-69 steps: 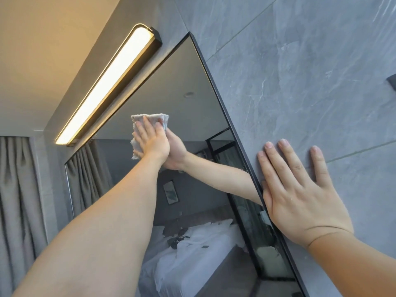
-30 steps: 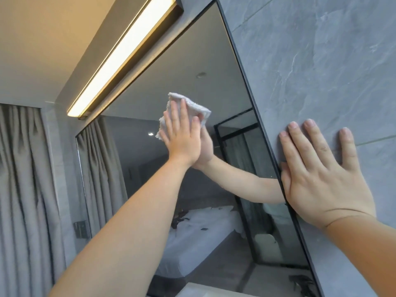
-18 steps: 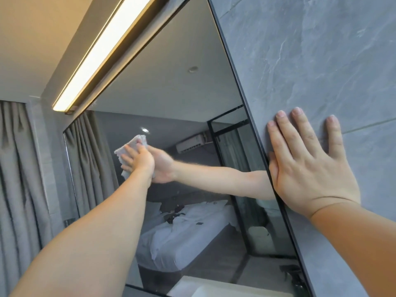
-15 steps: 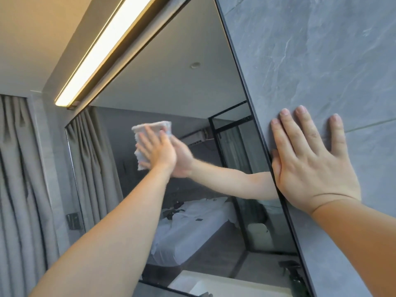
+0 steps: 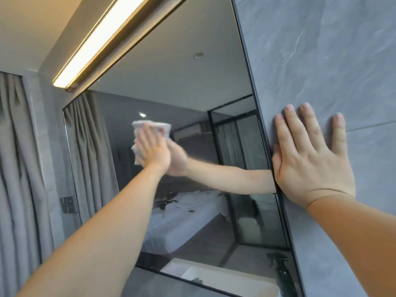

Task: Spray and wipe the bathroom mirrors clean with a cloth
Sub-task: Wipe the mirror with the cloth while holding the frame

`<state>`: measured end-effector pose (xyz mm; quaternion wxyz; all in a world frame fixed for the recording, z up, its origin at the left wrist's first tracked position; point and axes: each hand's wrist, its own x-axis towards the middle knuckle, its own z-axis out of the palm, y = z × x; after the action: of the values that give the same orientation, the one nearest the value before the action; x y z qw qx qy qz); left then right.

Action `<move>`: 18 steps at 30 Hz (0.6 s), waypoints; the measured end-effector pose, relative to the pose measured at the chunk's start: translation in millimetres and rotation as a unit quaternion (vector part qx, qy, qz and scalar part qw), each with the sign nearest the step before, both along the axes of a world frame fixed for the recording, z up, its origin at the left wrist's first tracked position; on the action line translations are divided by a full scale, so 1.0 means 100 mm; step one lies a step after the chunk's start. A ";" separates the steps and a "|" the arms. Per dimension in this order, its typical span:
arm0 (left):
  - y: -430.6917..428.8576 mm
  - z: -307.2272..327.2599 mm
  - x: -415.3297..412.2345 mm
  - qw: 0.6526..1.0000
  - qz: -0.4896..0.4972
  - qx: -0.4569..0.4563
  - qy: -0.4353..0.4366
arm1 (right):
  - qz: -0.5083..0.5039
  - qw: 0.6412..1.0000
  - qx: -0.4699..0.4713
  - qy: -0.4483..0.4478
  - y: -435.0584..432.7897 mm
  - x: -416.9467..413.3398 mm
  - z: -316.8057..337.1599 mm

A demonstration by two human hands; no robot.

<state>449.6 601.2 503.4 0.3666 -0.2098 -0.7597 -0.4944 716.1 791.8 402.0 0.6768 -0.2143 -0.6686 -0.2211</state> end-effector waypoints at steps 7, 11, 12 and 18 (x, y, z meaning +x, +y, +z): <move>0.11 0.05 0.16 0.990 0.018 0.076 -0.121 | -0.006 1.000 0.002 -0.007 0.02 -0.01 0.00; 0.55 -0.22 0.99 0.966 0.008 -0.154 0.206 | -0.012 1.000 -0.003 -0.010 0.00 0.01 0.00; 0.66 -0.30 1.24 0.937 -0.021 -0.199 0.286 | -0.011 1.000 -0.005 -0.013 0.00 0.01 0.00; 0.63 -0.24 1.21 0.887 -0.033 -0.244 0.390 | -0.011 1.000 -0.007 -0.010 -0.01 0.01 0.00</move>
<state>570.4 664.7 479.2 0.5540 -0.4937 -0.6448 -0.1834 716.7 790.7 402.2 0.6658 -0.2242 -0.6750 -0.2256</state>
